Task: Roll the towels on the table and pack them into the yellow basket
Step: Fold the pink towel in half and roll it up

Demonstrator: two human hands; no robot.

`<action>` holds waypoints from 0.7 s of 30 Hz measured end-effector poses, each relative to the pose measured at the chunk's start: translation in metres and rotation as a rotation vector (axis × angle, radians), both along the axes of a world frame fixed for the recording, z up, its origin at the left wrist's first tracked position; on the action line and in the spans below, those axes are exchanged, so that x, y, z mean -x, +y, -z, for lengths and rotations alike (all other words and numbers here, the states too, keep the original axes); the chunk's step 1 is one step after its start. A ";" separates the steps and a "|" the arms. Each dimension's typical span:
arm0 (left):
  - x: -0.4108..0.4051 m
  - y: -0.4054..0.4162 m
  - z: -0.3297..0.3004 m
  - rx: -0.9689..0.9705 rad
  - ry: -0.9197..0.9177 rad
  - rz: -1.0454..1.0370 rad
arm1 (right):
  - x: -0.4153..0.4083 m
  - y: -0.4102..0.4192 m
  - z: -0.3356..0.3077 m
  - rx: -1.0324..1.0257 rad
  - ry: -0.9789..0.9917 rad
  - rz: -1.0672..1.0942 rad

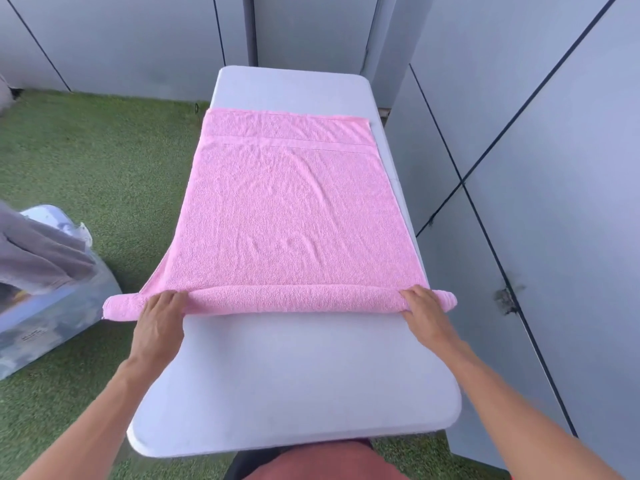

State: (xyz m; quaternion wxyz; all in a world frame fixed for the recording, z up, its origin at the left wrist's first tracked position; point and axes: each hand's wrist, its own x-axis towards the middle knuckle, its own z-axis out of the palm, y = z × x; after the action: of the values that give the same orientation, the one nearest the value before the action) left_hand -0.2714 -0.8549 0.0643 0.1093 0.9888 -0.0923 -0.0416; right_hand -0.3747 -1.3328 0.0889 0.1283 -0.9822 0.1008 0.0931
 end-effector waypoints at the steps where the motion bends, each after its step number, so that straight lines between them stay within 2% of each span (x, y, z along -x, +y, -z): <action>1: -0.005 0.001 -0.003 -0.018 0.050 -0.026 | -0.007 -0.006 -0.008 0.012 0.085 -0.025; 3: -0.016 0.005 -0.011 -0.055 0.199 -0.030 | -0.019 -0.018 -0.023 -0.012 0.307 -0.047; 5: -0.031 0.011 -0.025 -0.093 0.410 0.046 | -0.027 -0.027 -0.031 -0.212 0.438 0.022; 6: -0.038 0.013 -0.030 -0.075 0.488 0.066 | -0.029 -0.031 -0.030 -0.338 0.428 0.085; 8: -0.044 0.014 -0.037 0.079 0.522 0.000 | -0.028 -0.029 -0.026 -0.458 0.223 0.237; 10: -0.037 0.012 -0.036 0.282 0.384 -0.164 | -0.020 -0.017 -0.017 -0.287 -0.102 0.296; 11: -0.029 0.010 -0.034 0.309 0.234 -0.207 | -0.015 -0.008 -0.015 -0.143 -0.217 0.271; 13: -0.006 0.004 -0.022 0.199 -0.059 -0.147 | -0.007 0.006 -0.008 0.071 -0.332 0.163; 15: 0.020 -0.004 -0.007 0.096 -0.194 -0.065 | 0.001 0.010 0.003 0.124 -0.301 0.077; 17: 0.031 -0.007 0.005 0.036 -0.199 0.008 | 0.003 0.005 0.011 0.098 -0.220 0.012; 21: 0.012 -0.005 0.007 0.019 -0.047 -0.004 | -0.012 0.000 0.008 -0.025 -0.179 -0.003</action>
State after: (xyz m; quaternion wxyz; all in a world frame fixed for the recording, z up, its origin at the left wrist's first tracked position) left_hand -0.2831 -0.8597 0.0578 0.1167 0.9886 -0.0932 -0.0173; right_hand -0.3631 -1.3326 0.0806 0.1488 -0.9851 0.0863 0.0062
